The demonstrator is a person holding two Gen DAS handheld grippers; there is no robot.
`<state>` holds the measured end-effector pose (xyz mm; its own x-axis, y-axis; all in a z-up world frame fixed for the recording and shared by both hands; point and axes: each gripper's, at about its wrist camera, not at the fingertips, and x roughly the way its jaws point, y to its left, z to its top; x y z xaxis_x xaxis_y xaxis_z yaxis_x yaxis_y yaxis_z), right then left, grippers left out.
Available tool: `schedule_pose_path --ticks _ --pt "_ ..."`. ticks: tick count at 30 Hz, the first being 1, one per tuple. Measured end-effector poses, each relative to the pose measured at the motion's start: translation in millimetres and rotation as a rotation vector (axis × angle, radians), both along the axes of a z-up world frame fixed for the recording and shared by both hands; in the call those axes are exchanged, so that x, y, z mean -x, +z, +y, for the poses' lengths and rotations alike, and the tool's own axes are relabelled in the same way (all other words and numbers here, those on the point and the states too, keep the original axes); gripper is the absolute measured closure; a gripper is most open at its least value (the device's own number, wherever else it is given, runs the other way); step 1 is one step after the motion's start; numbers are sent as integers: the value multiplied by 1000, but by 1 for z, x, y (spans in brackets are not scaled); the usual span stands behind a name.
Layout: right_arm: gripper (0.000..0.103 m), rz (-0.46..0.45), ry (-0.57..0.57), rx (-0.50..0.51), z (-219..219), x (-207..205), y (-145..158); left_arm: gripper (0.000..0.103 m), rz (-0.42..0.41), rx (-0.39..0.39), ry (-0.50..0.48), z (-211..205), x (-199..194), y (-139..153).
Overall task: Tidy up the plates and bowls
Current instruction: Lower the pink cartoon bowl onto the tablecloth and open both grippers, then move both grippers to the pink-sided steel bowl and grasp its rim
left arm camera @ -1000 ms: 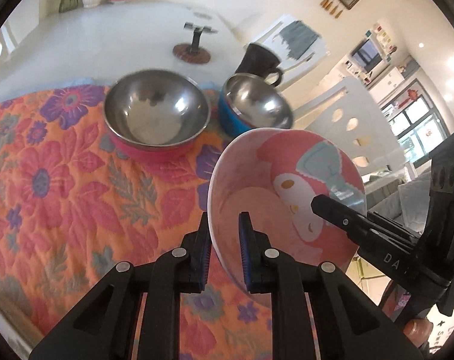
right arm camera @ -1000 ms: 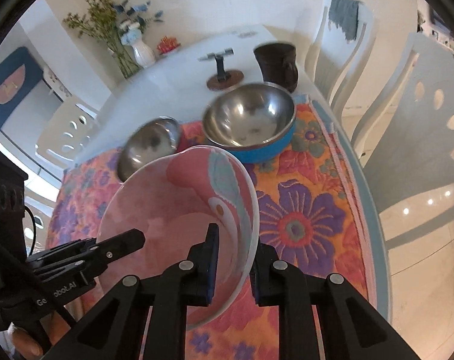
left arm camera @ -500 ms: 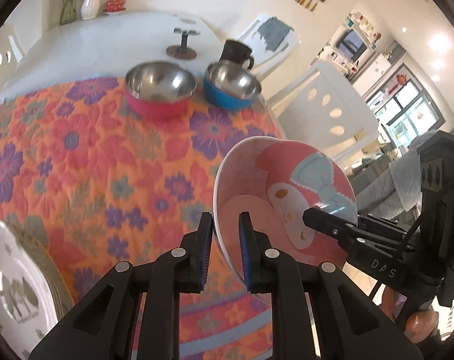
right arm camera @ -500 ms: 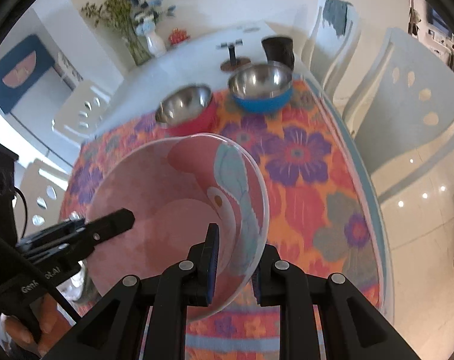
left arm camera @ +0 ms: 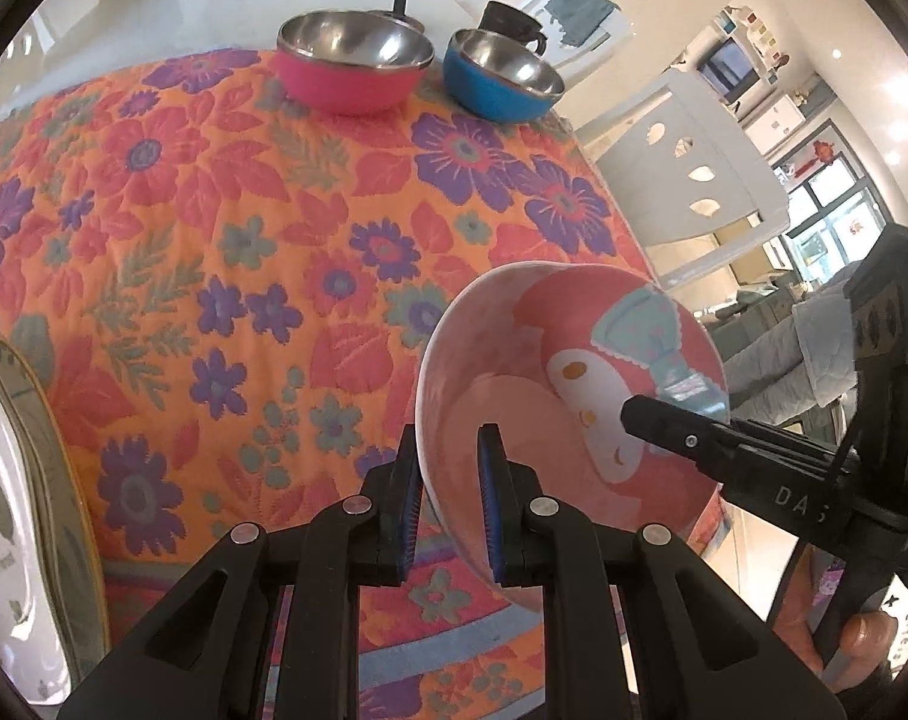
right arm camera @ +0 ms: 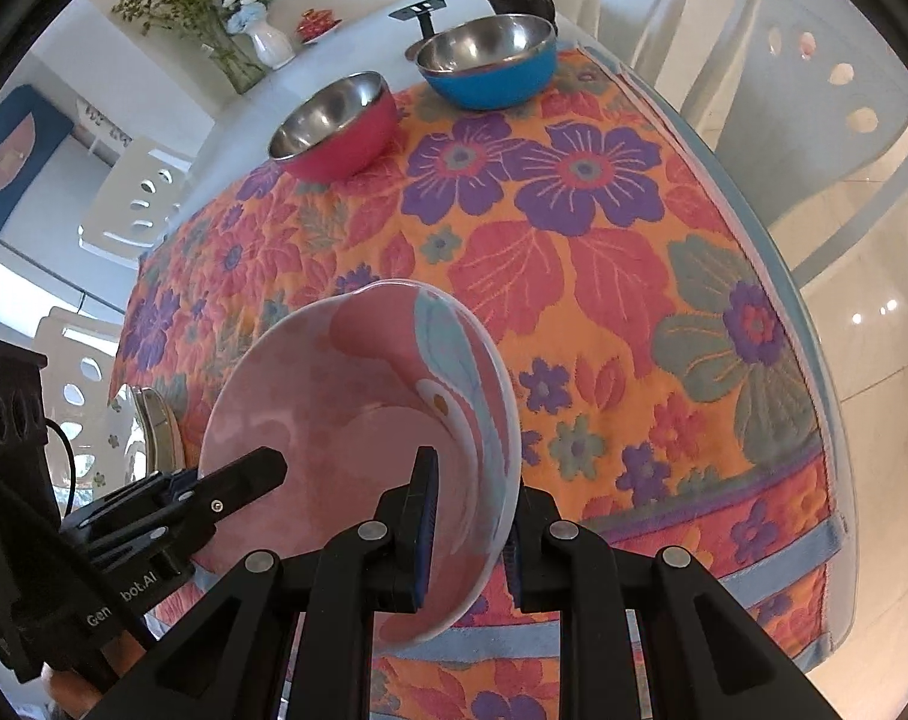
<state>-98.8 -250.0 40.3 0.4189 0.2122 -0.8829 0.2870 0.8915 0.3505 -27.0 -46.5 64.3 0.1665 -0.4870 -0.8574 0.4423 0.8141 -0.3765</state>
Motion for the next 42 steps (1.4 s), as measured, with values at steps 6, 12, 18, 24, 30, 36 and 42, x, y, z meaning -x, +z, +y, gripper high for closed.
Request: schedule_pose_path --ticks 6,12,18,24,30,36,42 --pt "84 6 -15 -6 -2 -1 -5 89 -4 4 17 6 -1 -3" --pt "84 8 -21 -32 -9 3 7 87 -34 8 32 18 -4 14" --pt "80 6 -28 -116 -21 12 29 87 -66 40 71 49 -6 46" --pt "76 -87 -38 -151 -29 16 71 82 -140 84 103 69 -13 84" --pt "49 -231 -50 -129 -26 -7 123 71 -228 106 109 70 -45 122" --pt "49 -228 -66 -235 -34 -73 134 41 -253 107 165 59 -105 135" --pt "49 -55 -80 -294 -45 -160 91 41 -102 134 230 43 -180 102"
